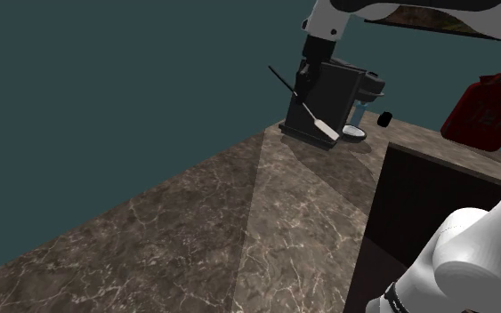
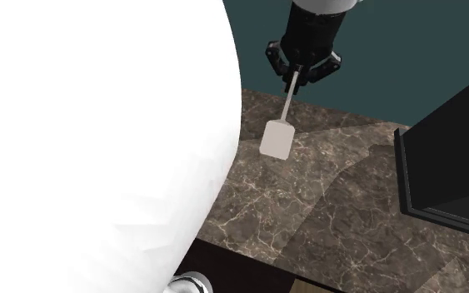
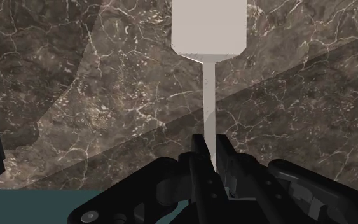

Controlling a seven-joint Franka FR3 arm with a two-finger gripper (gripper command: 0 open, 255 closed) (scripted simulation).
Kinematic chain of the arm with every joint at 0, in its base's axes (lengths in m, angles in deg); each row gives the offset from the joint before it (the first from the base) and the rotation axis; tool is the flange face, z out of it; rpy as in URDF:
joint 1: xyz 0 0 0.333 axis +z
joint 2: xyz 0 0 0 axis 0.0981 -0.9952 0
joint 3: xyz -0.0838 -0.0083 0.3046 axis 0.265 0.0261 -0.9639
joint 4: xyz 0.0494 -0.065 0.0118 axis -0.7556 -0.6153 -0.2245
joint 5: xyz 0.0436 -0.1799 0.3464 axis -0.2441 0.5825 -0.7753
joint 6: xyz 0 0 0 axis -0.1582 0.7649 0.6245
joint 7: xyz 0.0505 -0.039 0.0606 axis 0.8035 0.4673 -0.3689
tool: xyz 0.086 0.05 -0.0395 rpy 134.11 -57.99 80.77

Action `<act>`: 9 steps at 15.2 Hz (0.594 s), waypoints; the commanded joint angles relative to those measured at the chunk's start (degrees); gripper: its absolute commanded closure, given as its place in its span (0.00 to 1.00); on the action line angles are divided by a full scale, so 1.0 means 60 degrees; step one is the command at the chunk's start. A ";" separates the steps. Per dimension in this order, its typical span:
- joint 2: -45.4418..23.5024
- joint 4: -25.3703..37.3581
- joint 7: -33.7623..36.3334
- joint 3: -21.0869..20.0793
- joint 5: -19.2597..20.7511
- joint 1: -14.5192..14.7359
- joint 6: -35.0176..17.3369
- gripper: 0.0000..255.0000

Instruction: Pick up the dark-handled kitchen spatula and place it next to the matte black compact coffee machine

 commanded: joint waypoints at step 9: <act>-0.0474 0.1809 0.0009 0.0002 -0.0021 0.0008 0.1340 1.00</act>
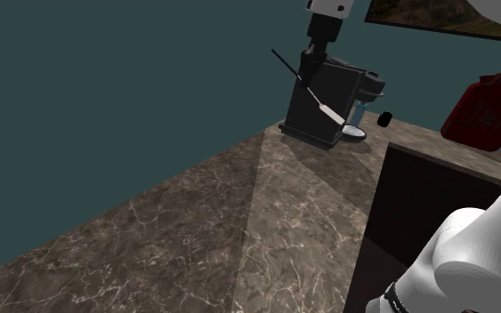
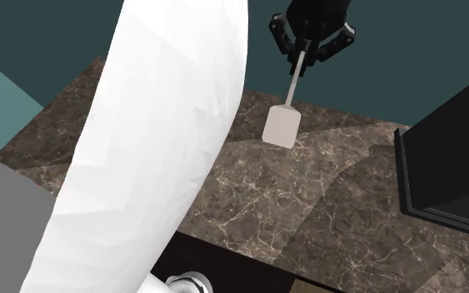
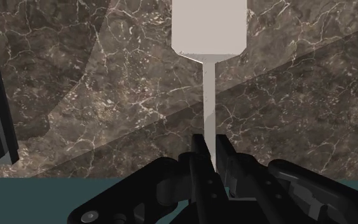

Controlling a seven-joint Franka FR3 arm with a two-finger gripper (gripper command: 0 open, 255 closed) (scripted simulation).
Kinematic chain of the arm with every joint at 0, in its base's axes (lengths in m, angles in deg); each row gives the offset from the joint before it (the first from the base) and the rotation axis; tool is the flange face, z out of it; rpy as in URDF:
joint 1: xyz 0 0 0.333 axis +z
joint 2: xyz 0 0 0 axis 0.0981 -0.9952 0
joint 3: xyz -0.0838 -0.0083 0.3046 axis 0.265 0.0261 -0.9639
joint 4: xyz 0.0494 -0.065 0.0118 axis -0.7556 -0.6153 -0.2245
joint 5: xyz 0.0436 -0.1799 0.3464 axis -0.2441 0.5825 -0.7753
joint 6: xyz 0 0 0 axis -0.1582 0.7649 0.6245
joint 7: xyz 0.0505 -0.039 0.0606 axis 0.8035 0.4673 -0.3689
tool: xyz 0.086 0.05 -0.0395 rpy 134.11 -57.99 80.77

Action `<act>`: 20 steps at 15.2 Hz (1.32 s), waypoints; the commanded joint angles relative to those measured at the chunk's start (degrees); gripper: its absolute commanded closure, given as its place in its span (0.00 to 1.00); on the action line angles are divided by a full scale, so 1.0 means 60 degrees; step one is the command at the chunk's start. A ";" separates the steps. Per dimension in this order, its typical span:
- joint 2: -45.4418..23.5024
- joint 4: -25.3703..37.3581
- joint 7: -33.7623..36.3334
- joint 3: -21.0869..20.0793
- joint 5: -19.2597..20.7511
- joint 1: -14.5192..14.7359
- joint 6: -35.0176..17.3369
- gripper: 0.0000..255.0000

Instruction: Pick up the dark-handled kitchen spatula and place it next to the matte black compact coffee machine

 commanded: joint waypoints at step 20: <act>-0.2109 0.5550 -0.0030 0.0066 -0.0123 -0.0028 0.3448 1.00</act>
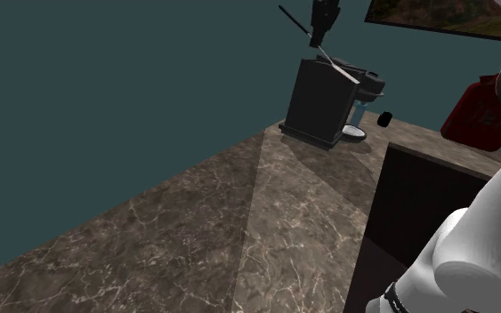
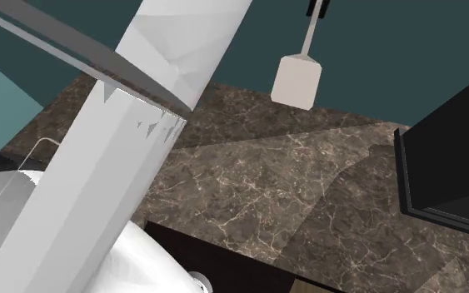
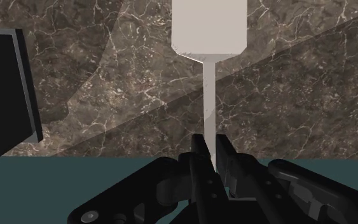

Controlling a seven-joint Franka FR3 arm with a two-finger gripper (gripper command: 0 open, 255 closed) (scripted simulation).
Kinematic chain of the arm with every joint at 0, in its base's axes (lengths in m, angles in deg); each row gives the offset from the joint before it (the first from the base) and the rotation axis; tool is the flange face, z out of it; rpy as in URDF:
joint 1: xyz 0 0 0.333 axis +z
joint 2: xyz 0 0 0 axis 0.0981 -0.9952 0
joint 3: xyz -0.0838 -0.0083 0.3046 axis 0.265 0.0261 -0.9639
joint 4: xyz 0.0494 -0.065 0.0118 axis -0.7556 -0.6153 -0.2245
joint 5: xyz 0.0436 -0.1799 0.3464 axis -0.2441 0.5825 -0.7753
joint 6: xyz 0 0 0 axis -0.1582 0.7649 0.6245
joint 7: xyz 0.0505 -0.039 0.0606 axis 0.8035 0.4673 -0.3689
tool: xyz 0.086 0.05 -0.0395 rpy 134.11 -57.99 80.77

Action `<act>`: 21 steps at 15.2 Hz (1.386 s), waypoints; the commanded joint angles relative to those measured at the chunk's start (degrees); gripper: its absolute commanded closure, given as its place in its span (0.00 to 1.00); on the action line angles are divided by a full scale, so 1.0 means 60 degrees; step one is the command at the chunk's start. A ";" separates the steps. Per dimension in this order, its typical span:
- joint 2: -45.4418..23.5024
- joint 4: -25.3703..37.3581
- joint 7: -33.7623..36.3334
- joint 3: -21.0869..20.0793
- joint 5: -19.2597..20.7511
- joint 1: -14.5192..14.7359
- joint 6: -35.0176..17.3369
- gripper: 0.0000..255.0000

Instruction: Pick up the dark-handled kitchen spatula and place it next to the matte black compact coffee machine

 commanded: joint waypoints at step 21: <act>-0.0091 0.0690 -0.4822 0.2615 -0.0320 -0.2374 0.0758 1.00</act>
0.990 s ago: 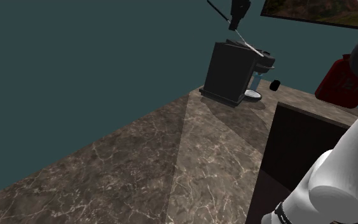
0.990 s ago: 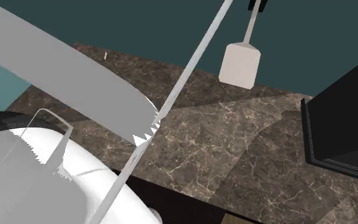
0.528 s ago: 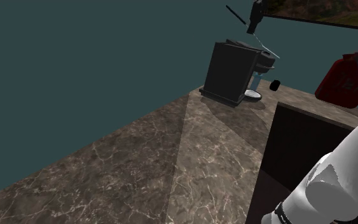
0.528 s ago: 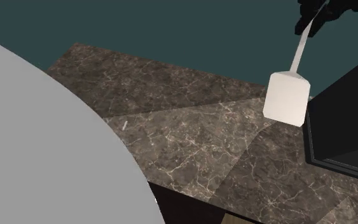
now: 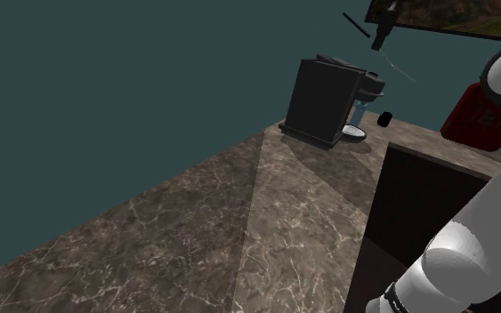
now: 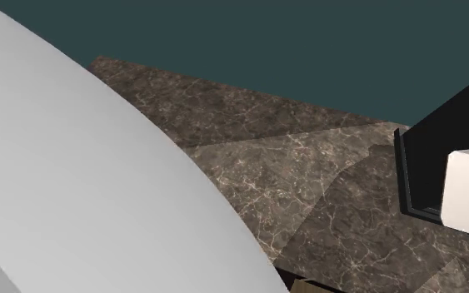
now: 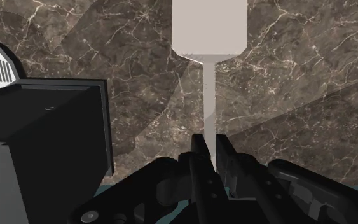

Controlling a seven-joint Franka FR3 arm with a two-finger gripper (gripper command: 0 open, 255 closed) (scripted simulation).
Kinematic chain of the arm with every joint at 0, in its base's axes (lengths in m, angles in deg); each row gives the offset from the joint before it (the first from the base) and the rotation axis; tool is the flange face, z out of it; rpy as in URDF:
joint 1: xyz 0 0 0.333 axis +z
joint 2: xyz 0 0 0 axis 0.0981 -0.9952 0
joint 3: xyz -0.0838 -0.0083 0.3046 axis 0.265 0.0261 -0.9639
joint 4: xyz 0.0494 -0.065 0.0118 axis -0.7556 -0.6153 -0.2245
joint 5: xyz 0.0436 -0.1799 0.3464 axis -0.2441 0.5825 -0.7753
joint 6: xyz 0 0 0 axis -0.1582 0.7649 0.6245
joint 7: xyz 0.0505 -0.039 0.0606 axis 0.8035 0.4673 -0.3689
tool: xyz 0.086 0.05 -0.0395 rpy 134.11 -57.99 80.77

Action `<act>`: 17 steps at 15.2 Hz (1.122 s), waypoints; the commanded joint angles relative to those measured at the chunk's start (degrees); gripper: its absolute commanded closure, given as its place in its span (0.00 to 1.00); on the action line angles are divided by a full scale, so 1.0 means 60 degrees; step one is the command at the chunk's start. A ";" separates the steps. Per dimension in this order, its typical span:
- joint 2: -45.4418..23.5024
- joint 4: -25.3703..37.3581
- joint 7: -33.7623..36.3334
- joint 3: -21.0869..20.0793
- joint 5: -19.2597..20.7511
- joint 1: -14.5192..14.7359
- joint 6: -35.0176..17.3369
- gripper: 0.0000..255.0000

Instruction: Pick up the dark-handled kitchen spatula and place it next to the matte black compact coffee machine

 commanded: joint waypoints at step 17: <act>0.0298 -0.1939 -0.2168 0.0985 0.0075 -0.1074 -0.1565 1.00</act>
